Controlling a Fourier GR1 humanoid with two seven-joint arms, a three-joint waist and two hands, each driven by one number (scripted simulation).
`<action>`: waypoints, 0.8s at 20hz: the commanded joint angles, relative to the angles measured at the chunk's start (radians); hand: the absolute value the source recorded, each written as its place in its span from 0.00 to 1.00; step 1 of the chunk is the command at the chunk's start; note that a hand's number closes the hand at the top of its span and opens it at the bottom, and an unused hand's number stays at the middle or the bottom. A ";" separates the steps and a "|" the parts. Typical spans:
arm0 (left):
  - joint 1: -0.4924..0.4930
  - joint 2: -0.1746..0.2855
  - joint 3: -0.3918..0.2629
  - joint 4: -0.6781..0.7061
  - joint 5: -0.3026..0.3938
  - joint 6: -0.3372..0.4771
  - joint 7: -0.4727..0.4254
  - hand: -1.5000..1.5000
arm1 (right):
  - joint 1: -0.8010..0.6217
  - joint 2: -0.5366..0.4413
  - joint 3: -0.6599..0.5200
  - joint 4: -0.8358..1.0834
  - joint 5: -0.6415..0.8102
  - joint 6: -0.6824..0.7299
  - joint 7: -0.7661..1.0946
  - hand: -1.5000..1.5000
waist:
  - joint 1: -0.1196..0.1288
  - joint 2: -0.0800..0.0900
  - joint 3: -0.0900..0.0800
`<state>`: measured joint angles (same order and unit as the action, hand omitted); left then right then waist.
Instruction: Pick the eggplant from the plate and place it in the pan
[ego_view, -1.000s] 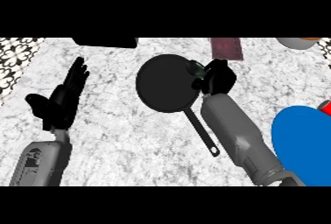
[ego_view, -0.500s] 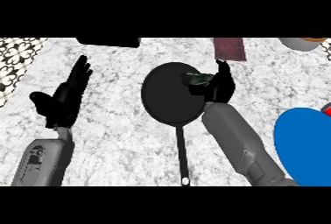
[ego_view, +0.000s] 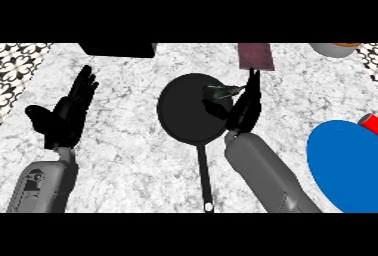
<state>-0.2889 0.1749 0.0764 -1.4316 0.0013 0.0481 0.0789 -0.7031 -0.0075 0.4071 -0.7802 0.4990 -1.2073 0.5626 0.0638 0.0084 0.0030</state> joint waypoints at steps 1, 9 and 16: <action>0.033 -0.027 -0.011 -0.014 -0.014 0.027 -0.016 0.50 | 0.121 0.007 0.167 -0.200 -0.108 -0.177 -0.020 0.00 | -0.016 -0.005 0.000; 0.081 -0.035 -0.028 -0.078 -0.033 0.046 0.027 0.50 | 0.343 0.007 0.451 -0.452 0.069 -0.284 0.070 0.00 | -0.059 -0.021 -0.004; 0.078 -0.008 0.008 -0.036 -0.020 0.030 0.006 0.50 | 0.560 0.007 0.541 -0.591 0.275 -0.287 0.123 0.00 | -0.078 -0.017 -0.006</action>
<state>-0.2092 0.1701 0.0886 -1.4770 -0.0136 0.0775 0.0853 -0.2340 -0.0063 0.8839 -1.3141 0.6814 -1.4012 0.6319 -0.0102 -0.0119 -0.0024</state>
